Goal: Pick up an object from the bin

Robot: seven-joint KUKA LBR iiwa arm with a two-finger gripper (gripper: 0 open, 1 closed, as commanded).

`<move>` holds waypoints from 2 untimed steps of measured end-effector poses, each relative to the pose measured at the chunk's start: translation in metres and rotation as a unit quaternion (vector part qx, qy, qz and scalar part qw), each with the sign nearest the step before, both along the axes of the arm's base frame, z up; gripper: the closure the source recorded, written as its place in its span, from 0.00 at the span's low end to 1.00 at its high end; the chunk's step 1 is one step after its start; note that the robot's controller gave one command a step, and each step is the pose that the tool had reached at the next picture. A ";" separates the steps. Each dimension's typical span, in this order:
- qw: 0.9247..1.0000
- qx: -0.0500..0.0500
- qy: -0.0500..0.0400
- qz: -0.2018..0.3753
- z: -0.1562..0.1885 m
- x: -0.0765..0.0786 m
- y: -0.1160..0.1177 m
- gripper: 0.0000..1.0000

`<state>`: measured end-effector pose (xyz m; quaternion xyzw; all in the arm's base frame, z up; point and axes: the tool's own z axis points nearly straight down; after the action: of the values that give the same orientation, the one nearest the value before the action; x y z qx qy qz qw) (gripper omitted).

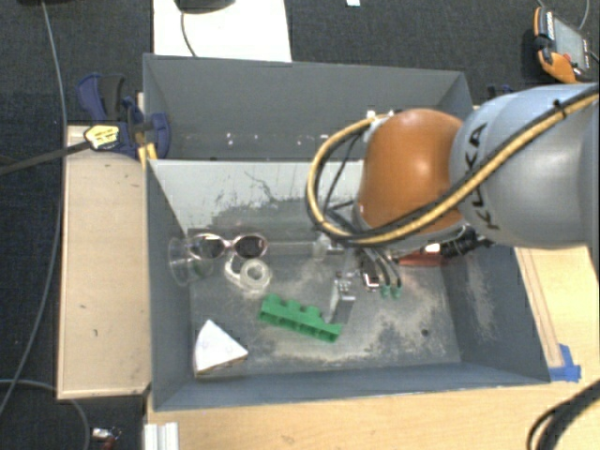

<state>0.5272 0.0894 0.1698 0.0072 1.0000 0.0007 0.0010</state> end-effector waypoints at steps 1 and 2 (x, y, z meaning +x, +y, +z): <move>1.000 0.000 0.000 0.000 0.000 0.000 0.000 0.00; 0.993 0.000 0.000 -0.118 -0.042 -0.006 0.003 0.00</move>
Offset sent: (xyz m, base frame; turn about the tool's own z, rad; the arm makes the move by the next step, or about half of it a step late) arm -0.0065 0.0032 -0.0438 0.2500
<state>0.5211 0.0923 0.1278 0.1251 0.9921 0.0010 0.0006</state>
